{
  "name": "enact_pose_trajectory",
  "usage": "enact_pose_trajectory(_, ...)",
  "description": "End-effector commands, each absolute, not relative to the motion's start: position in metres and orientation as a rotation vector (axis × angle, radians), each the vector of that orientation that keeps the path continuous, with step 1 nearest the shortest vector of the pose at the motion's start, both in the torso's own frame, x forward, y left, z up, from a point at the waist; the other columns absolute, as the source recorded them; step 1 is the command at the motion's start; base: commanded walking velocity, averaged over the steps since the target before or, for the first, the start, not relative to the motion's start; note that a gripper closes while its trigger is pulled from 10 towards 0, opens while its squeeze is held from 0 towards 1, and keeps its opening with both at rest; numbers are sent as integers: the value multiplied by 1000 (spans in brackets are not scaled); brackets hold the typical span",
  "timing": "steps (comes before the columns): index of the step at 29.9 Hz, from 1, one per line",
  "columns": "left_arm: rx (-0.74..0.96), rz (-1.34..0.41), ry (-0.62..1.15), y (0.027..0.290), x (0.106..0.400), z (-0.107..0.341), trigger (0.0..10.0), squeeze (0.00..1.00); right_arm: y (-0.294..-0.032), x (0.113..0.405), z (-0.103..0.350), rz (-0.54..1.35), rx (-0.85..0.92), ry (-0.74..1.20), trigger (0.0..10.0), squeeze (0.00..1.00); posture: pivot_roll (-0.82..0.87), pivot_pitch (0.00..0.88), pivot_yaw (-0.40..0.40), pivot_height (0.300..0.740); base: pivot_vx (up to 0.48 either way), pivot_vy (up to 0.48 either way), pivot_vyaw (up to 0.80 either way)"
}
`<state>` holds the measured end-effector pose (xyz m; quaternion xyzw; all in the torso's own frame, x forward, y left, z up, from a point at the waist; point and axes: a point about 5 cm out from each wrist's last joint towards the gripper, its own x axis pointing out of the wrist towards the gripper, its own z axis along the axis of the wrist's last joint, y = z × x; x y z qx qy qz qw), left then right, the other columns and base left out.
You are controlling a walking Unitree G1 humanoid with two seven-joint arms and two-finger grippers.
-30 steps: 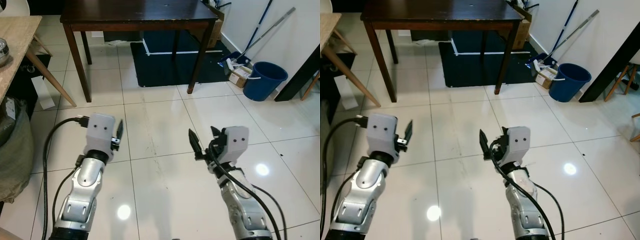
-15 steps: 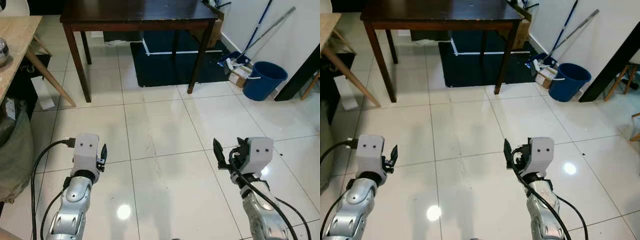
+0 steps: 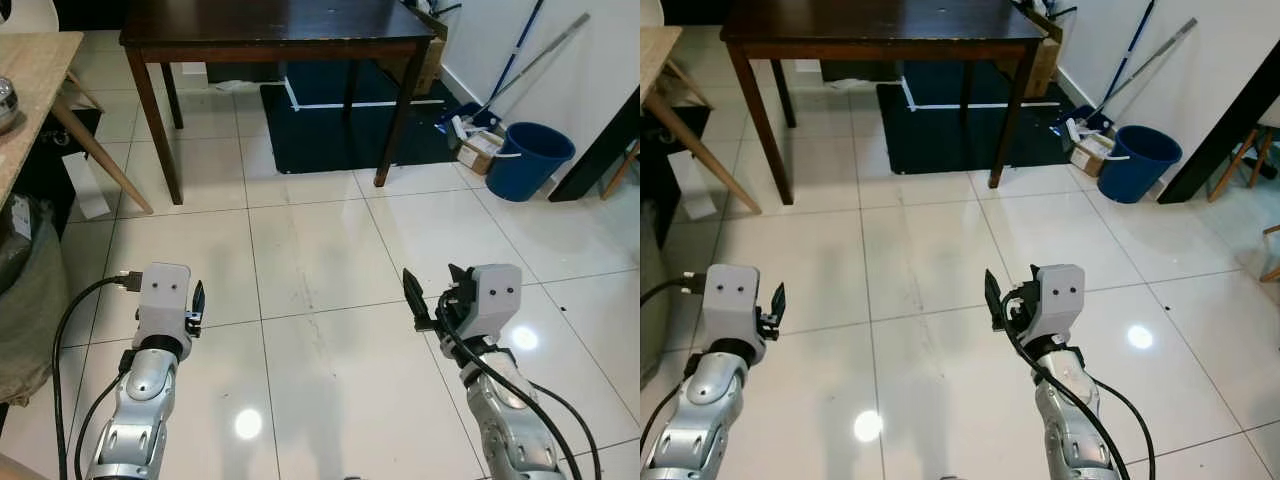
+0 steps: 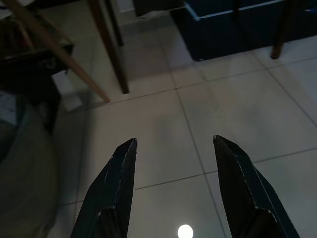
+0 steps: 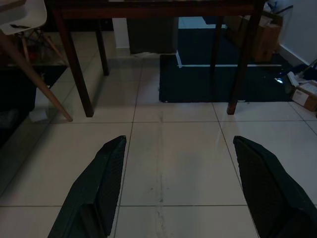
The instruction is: Setting the table
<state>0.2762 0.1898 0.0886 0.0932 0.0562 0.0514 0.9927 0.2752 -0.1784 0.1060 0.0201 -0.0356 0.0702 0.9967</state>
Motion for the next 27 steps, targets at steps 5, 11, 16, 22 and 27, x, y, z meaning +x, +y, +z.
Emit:
enact_pose_trajectory(5,170,42,113,180,276,85,10000,0,-184,270,99,119,42,-39,10000,0,-151,16,-4,740,0,0,0)
enact_pose_trajectory(11,142,-24,103,172,274,87,10000,0,-184,269,97,123,44,-32,10000,0,-156,11,-4,740,0,0,0)
enact_pose_trajectory(16,143,-30,101,170,273,87,10000,0,-183,270,97,129,41,-30,10000,0,-155,11,-8,740,0,0,0)
enact_pose_trajectory(22,123,-51,90,167,272,87,10000,0,-184,270,97,132,37,-29,10000,0,-154,10,-11,740,0,0,0)
enact_pose_trajectory(27,134,-48,77,167,272,89,10000,0,-183,271,97,134,35,-26,10000,0,-153,12,-12,740,0,0,0)
